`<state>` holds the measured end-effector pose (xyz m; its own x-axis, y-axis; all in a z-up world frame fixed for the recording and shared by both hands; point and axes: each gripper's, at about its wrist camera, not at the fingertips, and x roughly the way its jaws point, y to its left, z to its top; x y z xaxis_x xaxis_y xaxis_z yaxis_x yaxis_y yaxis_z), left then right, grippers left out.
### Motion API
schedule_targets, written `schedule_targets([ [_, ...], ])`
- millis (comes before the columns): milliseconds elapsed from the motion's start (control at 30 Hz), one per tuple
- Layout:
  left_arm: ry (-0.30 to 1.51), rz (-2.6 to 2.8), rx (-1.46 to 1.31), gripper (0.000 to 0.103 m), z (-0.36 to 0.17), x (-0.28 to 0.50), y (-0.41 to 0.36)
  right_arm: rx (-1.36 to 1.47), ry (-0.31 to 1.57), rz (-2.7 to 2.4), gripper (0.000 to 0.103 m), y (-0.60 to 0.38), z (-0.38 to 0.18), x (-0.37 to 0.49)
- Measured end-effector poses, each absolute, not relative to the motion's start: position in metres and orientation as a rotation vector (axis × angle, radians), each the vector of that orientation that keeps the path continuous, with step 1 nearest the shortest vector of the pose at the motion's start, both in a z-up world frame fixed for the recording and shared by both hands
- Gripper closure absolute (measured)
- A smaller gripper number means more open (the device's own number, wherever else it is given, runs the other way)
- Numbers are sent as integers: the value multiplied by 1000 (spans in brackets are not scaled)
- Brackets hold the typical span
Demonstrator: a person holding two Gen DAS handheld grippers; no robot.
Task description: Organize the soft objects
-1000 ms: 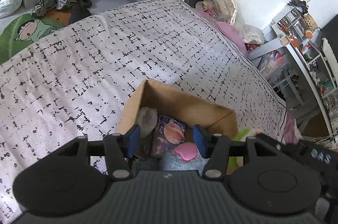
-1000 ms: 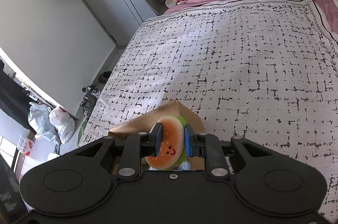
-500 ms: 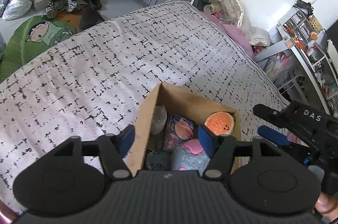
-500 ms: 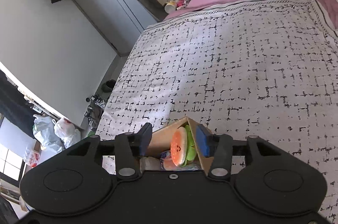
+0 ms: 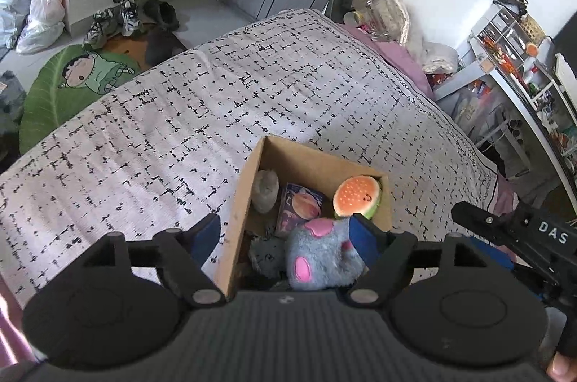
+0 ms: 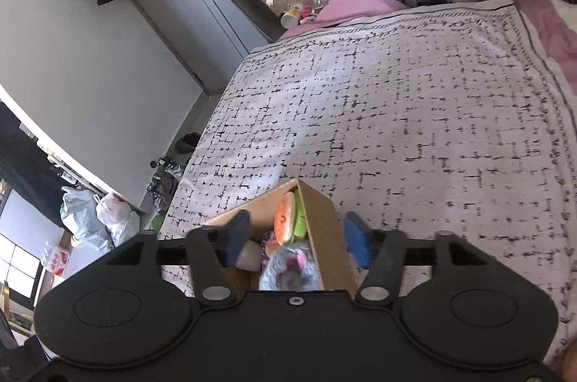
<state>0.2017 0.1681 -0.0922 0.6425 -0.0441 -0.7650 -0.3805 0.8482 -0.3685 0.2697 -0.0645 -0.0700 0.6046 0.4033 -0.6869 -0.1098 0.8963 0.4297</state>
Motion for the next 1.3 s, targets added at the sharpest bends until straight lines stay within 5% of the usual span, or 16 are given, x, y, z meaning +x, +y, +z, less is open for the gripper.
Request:
schedule_targets([
  [533,859,183,-458,12,-51,141,122,265,775,353,0,-111,-26,200],
  [1300,782,188,-264,1,1,60,64,187,679,365,0,-161,12,119],
])
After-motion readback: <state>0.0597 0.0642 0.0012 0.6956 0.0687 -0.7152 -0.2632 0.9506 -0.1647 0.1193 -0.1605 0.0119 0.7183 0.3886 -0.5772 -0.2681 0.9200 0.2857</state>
